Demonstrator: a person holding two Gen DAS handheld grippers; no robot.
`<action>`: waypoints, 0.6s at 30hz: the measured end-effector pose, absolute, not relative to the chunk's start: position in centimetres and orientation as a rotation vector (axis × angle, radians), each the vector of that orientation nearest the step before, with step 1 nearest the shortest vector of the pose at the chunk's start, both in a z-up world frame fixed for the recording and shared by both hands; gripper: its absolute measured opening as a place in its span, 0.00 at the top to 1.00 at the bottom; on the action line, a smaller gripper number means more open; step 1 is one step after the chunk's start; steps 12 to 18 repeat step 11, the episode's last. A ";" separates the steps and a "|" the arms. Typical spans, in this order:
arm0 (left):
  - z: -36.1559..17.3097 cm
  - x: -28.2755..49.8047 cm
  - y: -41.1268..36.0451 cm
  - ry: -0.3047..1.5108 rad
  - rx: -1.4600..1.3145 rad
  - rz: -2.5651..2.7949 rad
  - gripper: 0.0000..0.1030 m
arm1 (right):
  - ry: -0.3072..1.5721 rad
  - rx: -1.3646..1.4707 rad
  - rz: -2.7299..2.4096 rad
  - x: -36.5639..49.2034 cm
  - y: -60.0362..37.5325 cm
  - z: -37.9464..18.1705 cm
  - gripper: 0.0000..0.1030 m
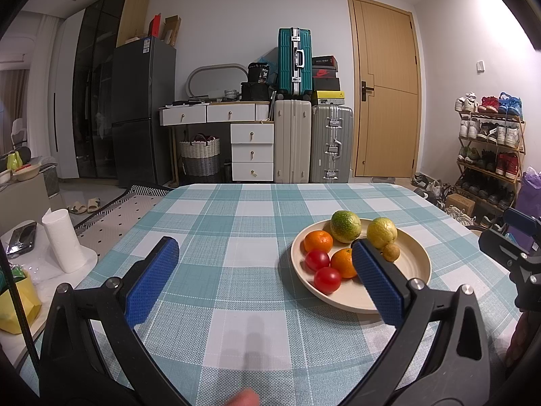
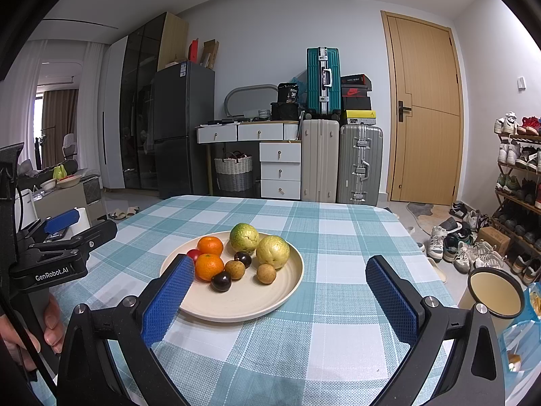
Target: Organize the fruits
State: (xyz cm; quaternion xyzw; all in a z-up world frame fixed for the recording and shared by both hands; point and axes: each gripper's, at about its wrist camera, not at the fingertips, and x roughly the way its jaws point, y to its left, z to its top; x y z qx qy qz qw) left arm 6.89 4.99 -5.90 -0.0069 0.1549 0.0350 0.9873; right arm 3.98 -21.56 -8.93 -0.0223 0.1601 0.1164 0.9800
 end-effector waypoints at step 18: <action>-5.9 6.9 4.4 0.311 -0.014 0.060 0.01 | 0.323 -0.045 0.235 4.1 -21.6 -8.9 0.00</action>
